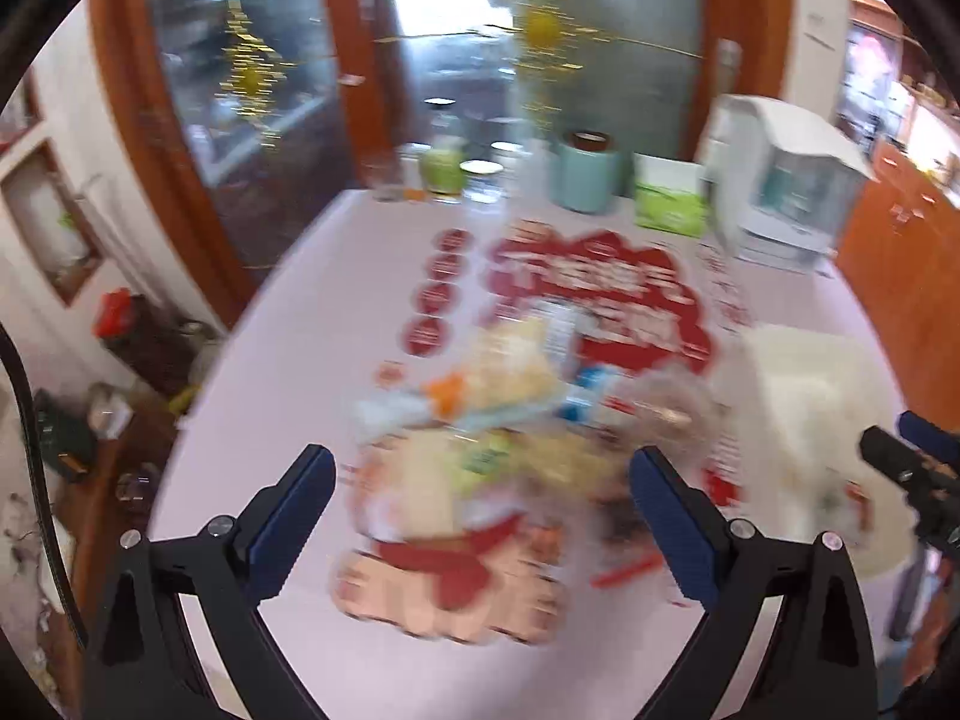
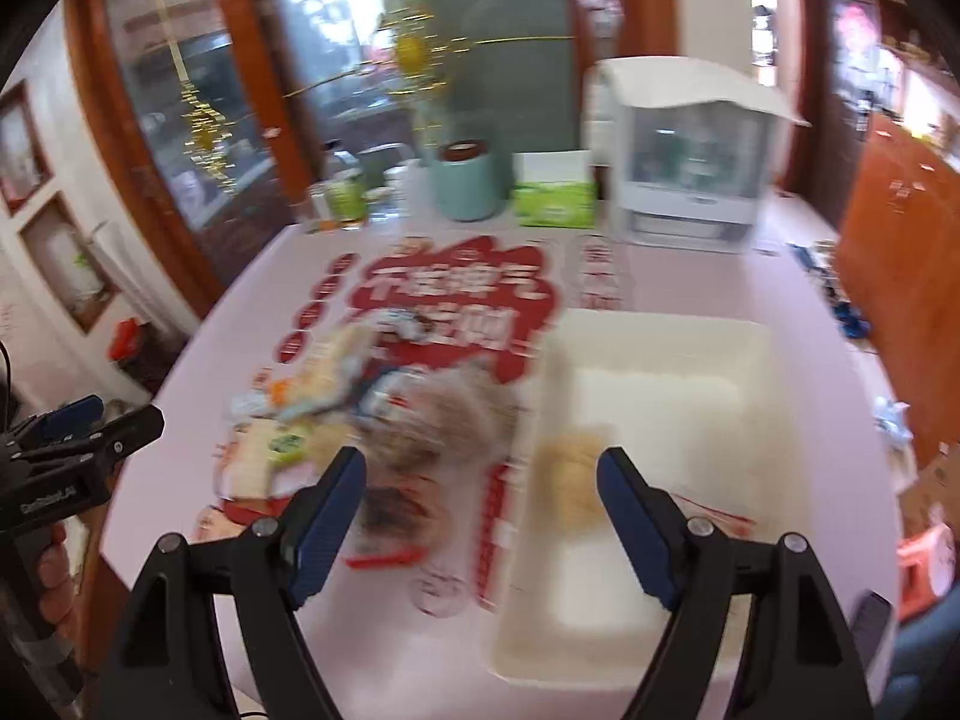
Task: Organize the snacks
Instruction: 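Grasp a bread loaf bag with the right tool while the left tool grasps a brown wafer pack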
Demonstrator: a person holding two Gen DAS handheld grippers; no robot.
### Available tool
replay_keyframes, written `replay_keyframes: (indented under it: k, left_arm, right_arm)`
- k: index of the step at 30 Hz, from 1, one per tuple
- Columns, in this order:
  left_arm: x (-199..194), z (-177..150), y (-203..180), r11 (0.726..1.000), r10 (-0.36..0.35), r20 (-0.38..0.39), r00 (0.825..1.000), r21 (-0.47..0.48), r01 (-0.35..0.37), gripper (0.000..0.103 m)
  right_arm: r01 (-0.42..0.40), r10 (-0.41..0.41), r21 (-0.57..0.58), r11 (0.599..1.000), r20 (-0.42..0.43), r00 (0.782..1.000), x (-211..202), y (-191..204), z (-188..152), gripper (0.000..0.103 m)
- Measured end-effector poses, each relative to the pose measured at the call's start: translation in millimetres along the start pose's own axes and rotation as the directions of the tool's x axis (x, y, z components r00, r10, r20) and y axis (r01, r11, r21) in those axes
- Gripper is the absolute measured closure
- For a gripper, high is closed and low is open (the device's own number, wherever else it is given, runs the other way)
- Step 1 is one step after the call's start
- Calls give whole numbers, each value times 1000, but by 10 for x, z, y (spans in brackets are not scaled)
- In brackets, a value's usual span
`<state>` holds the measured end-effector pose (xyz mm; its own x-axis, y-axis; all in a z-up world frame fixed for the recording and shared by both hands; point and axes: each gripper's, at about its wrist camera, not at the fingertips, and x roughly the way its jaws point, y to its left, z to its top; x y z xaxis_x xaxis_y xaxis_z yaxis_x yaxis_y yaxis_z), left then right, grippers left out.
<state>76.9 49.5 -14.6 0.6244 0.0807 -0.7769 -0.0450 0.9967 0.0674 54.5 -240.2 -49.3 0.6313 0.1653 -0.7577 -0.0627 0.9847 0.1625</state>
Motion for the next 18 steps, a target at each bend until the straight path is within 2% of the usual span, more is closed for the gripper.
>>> replay_keyframes:
  k: [3, 7, 14, 18]
  left_arm:
    - [246, 45, 406, 999, 43, -17, 999, -13, -44, 5]
    - [735, -25, 693, 1000, 21, -107, 994, -15, -23, 5]
    - [1645, -328, 781, 999, -38, -242, 969, -24, 34, 5]
    - [2054, -456, 733, 994, -99, -326, 940, -69, 81, 5]
  right_arm:
    - [-49, 48, -25, 999, -40, 998, 304, 332, 211, 23]
    - [-98, 91, -52, 994, -118, 989, 852, 770, 450, 23]
    - [-90, 76, -51, 995, -224, 972, 1982, 1212, 757, 23]
    - [-61, 50, -33, 998, -258, 965, 2527, 1277, 880, 23]
